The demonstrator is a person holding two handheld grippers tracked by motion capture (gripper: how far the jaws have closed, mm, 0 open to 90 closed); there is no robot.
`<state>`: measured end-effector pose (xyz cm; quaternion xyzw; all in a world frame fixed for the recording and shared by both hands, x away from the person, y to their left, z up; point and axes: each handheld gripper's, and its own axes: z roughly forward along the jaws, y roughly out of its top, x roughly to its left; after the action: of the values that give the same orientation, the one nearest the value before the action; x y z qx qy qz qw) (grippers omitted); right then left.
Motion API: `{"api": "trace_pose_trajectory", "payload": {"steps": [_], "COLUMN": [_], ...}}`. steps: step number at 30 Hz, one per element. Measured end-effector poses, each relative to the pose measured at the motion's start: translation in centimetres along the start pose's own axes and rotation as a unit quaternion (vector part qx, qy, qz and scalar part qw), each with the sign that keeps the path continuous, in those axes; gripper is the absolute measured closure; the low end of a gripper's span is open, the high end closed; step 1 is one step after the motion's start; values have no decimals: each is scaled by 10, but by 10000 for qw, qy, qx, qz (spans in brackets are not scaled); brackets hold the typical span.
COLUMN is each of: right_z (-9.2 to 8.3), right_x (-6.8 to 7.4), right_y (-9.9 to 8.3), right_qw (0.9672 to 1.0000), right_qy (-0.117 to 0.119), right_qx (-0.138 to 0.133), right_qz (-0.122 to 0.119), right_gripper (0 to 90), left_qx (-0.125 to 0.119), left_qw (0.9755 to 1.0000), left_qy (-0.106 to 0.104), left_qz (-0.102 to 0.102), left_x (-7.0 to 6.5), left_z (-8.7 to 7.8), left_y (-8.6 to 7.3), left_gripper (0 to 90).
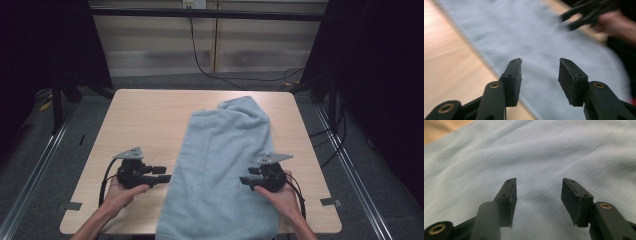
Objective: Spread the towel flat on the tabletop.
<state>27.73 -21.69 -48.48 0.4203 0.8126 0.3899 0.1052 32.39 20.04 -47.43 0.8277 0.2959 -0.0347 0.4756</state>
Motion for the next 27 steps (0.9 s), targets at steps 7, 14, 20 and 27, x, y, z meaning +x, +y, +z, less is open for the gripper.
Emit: {"api": "trace_pose_trajectory", "payload": {"steps": [7, 14, 20, 27], "right_z": [17, 25, 25, -7], "right_x": [-25, -55, -46, -10], "right_y": [21, 17, 13, 10], "right_qw": [9987, 9942, 9946, 9991], "right_qy": [-502, -1030, -1018, -340], "right_qx": [-35, 97, 200, -247], "right_qz": [6, 283, 33, -19], "right_gripper": [432, 404, 828, 847], "left_qx": [227, 515, 550, 169], "left_qw": [9977, 9903, 9902, 9963], "left_qy": [630, 1045, 999, 395], "left_qz": [123, 755, 802, 746], "left_x": [28, 19, 9, -23], "left_z": [60, 81, 62, 2], "left_y": [29, 26, 18, -2], "left_gripper": [477, 688, 870, 869]}}
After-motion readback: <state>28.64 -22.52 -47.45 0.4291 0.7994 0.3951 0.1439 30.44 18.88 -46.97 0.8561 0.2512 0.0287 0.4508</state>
